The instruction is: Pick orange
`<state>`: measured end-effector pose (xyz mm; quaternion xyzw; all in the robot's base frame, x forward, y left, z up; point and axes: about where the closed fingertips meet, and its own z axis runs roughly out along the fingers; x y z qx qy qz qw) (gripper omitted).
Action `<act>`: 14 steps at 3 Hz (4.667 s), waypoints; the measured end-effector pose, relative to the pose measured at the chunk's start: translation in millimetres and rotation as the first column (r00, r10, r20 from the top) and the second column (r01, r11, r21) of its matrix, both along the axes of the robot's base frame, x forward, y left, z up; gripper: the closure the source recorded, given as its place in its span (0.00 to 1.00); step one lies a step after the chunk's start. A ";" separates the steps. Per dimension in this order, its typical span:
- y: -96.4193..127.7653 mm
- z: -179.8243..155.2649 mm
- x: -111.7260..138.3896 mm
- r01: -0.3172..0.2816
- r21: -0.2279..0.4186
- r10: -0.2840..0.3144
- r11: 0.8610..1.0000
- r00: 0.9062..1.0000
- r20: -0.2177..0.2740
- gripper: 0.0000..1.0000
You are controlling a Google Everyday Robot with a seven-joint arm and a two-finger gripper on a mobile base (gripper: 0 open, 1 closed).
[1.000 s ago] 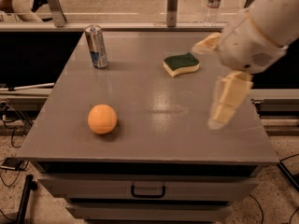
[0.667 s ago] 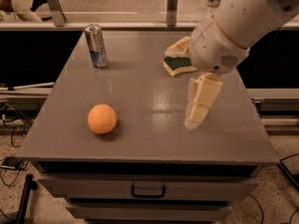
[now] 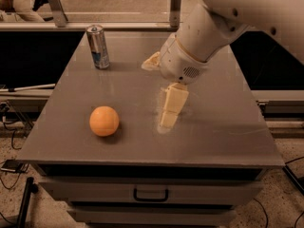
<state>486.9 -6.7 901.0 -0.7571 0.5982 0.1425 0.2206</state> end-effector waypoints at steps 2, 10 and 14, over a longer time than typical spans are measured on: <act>53.1 -27.0 8.9 -0.025 0.049 0.030 0.998 0.994 -0.101 0.00; 122.6 -52.0 -35.5 -0.224 0.130 0.242 0.966 0.959 -0.144 0.71; 64.3 60.0 -11.9 -0.216 0.422 0.178 0.880 0.976 0.128 1.00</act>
Offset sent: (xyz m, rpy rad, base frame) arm 0.0106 0.0773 -0.0374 0.0755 0.1635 0.0495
